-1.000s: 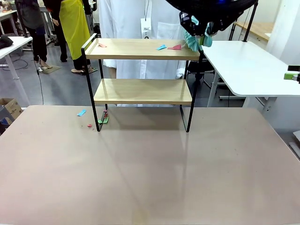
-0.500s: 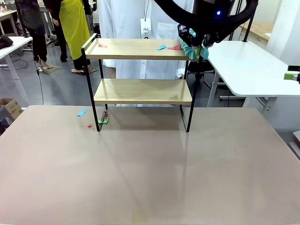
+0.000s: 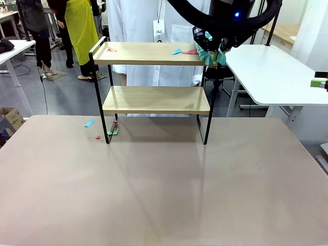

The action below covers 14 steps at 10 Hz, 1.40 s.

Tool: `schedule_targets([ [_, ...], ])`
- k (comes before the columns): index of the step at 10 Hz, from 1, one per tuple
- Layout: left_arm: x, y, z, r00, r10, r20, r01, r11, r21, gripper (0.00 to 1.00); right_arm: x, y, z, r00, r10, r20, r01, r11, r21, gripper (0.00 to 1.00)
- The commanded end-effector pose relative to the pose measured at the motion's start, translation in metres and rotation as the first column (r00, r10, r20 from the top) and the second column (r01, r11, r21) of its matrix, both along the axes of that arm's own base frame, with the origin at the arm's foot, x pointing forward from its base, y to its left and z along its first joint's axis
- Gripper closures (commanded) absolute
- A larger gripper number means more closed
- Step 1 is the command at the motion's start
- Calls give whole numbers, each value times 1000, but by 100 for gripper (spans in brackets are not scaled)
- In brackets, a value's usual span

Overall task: Clean the shelf.
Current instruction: Clean the specific section of the Shelf indicated by the human with the Duster.

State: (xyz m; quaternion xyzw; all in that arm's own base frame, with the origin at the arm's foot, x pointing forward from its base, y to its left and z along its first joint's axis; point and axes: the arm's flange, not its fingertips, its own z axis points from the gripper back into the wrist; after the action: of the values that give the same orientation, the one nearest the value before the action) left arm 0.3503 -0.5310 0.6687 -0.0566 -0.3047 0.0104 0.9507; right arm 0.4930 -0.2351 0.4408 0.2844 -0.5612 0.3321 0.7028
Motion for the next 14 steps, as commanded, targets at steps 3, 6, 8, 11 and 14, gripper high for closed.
schedule_targets([
  [3, 4, 37, -1, 999, 32, -28, -29, 995, 93, 87, 0, 2, 4, 1000, 0, 4, 0, 1000, -3, 0],
  [6, 9, 68, -5, 998, 51, -43, -42, 983, 180, 87, 0, 2, 4, 1000, 0, 4, 0, 1000, -3, 0],
  [8, 10, 92, -8, 996, 81, -26, -71, 962, 262, 87, 0, 2, 4, 1000, 0, 4, 0, 1000, -3, 0],
  [11, 8, 123, -17, 994, 105, -23, -92, 939, 332, 87, 0, 2, 4, 1000, 0, 4, 0, 1000, -3, 0],
  [14, 8, 171, -29, 988, 153, -5, -137, 898, 418, 87, 0, 2, 4, 1000, 0, 4, 0, 1000, -3, 0],
])
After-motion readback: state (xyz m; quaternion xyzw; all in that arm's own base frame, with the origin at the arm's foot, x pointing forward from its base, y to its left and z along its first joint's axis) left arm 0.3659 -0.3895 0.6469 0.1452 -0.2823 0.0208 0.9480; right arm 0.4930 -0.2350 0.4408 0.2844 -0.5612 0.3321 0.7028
